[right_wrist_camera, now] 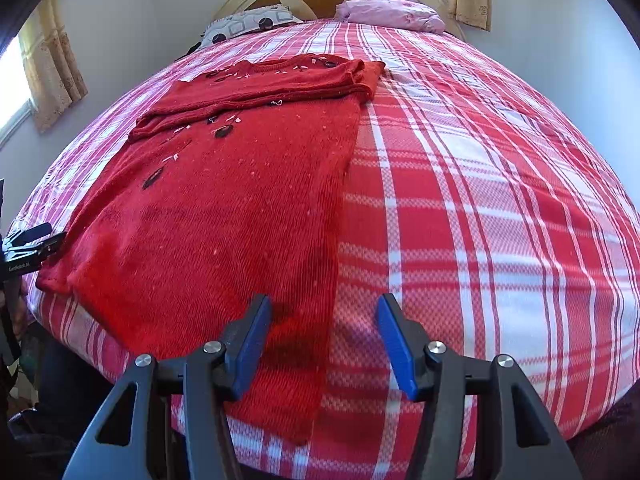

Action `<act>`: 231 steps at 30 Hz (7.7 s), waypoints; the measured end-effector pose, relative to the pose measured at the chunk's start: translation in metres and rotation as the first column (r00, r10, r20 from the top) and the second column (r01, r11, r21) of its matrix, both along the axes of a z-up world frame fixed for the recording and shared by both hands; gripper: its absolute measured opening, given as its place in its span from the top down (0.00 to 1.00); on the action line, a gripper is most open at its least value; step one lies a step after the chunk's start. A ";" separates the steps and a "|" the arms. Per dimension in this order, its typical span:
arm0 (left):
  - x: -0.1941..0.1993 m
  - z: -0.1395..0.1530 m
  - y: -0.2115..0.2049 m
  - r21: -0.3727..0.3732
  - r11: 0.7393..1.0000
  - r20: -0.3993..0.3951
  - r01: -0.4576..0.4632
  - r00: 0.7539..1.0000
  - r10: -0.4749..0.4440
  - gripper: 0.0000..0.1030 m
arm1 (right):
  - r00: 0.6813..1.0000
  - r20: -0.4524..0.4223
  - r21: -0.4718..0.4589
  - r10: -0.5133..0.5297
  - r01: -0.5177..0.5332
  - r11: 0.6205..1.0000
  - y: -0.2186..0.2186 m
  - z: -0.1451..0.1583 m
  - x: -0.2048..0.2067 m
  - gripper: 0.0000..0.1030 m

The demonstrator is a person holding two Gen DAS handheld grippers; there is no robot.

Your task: Fold small clothes

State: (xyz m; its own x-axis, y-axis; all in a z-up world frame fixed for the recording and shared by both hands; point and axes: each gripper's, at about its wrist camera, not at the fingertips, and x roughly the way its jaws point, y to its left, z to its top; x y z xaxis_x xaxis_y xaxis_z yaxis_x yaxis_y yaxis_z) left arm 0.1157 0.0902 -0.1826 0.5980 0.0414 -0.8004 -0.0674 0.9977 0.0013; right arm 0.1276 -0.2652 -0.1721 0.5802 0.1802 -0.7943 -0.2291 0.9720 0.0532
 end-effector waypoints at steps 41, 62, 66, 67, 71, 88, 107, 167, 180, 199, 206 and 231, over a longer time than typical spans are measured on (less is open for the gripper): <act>-0.049 0.004 -0.012 -0.151 0.987 -0.023 0.059 0.998 -0.063 0.21 | 0.999 -0.006 0.132 0.038 -0.036 0.991 -0.018 -0.008 -0.044 0.73; -0.050 0.019 -0.002 -0.246 0.961 0.007 0.122 0.992 -0.125 0.94 | 0.999 0.030 0.411 0.022 -0.032 0.911 -0.043 0.011 -0.045 0.93; -0.055 0.035 -0.004 -0.269 0.949 0.083 0.161 0.986 -0.144 0.95 | 0.996 0.086 0.470 0.032 -0.069 0.880 -0.045 0.026 -0.050 0.94; -0.056 0.039 -0.004 -0.286 0.943 0.099 0.172 0.984 -0.150 0.95 | 0.996 0.085 0.490 0.032 -0.070 0.869 -0.046 0.027 -0.050 0.94; -0.057 0.044 0.000 -0.333 0.926 0.117 0.180 0.982 -0.149 0.95 | 0.996 0.082 0.584 0.030 -0.072 0.809 -0.055 0.031 -0.048 0.94; -0.026 0.088 0.028 -0.414 0.890 0.249 0.194 0.964 -0.094 0.95 | 0.979 0.205 0.608 -0.022 -0.109 0.786 -0.063 0.090 -0.014 0.94; 0.094 0.131 0.048 -0.435 0.888 0.285 0.151 0.958 -0.023 0.95 | 0.974 0.219 0.573 -0.054 -0.084 0.815 -0.055 0.143 0.113 0.94; 0.308 0.059 0.051 -0.117 0.992 0.060 -0.045 0.997 0.053 0.42 | 0.993 0.000 0.162 -0.115 0.114 0.980 0.028 0.049 0.383 0.49; 0.353 0.038 0.058 -0.210 0.977 -0.008 0.024 1.000 -0.027 0.59 | 0.997 -0.059 0.135 -0.050 0.058 0.989 0.023 0.022 0.418 0.63; 0.350 0.052 0.076 -0.243 0.970 0.085 0.005 0.996 0.016 0.94 | 0.997 0.070 0.095 -0.042 0.035 0.995 0.037 0.050 0.423 0.96; 0.361 0.022 0.064 -0.153 0.988 0.016 -0.021 1.000 0.024 0.83 | 0.998 -0.025 -0.029 -0.051 0.051 0.998 0.046 0.015 0.433 0.92; 0.229 0.026 0.010 -0.024 0.999 0.024 0.025 0.999 -0.024 0.18 | 0.997 0.049 -0.052 0.052 -0.049 0.997 0.058 0.028 0.237 0.65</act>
State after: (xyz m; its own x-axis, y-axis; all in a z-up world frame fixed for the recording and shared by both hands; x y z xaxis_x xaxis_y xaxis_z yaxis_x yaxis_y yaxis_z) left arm 0.3448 0.0999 -0.1568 0.6171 0.0073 -0.7868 -0.0425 0.9988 -0.0240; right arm 0.3649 -0.2076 -0.1439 0.6107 0.1707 -0.7733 -0.2790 0.9602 -0.0085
